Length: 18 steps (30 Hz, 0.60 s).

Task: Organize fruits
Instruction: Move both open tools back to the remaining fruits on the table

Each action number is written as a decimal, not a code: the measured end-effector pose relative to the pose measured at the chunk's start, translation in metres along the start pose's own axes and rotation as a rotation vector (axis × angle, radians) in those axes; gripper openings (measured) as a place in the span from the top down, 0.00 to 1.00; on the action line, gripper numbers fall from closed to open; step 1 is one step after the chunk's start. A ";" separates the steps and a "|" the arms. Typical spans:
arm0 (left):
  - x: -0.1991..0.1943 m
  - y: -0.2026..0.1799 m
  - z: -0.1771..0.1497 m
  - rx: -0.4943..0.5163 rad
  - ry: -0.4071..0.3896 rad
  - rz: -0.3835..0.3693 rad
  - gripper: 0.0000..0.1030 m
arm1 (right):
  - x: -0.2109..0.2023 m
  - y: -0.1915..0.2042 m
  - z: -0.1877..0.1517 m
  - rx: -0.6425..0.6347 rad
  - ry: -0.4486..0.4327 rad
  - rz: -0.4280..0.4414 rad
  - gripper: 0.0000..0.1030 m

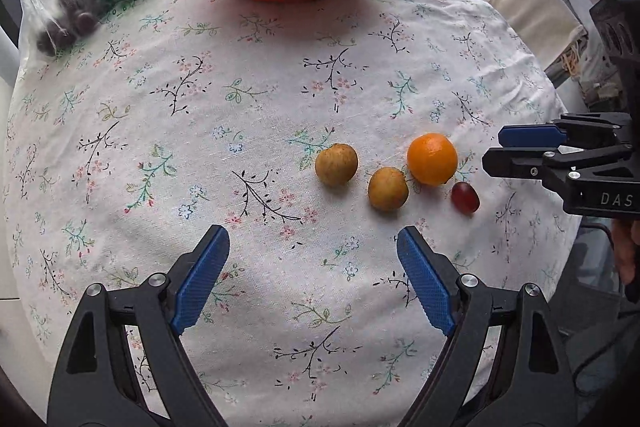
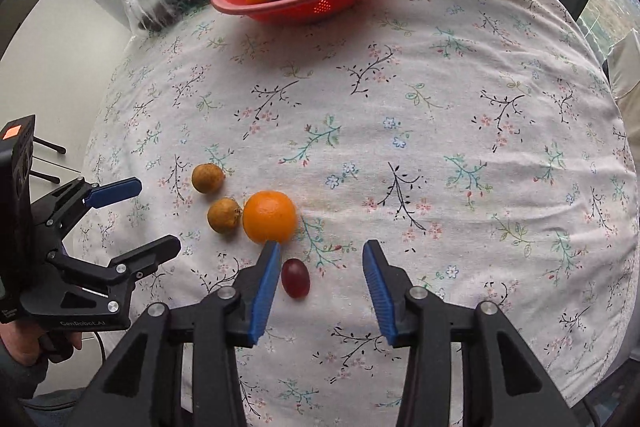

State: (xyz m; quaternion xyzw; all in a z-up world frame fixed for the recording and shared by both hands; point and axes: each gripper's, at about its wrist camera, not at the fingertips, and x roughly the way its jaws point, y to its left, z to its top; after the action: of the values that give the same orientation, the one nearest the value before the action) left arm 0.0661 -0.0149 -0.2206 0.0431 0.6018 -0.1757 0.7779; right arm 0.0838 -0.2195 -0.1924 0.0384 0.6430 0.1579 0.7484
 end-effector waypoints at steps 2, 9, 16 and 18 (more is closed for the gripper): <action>0.002 -0.003 0.001 0.012 0.004 -0.007 0.17 | 0.003 0.004 -0.005 -0.003 0.011 -0.003 0.55; 0.005 -0.018 0.017 0.076 -0.001 -0.046 0.17 | 0.027 0.015 -0.020 -0.025 0.069 0.002 0.55; 0.009 -0.029 0.039 0.129 -0.016 -0.072 0.17 | 0.035 0.020 -0.020 -0.051 0.062 -0.004 0.55; 0.010 -0.030 0.042 0.138 -0.011 -0.082 0.17 | 0.036 0.023 -0.019 -0.074 0.060 -0.015 0.56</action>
State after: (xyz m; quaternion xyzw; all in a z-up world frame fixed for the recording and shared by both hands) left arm 0.0973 -0.0567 -0.2144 0.0707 0.5851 -0.2486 0.7686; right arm 0.0658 -0.1906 -0.2235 0.0010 0.6593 0.1769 0.7308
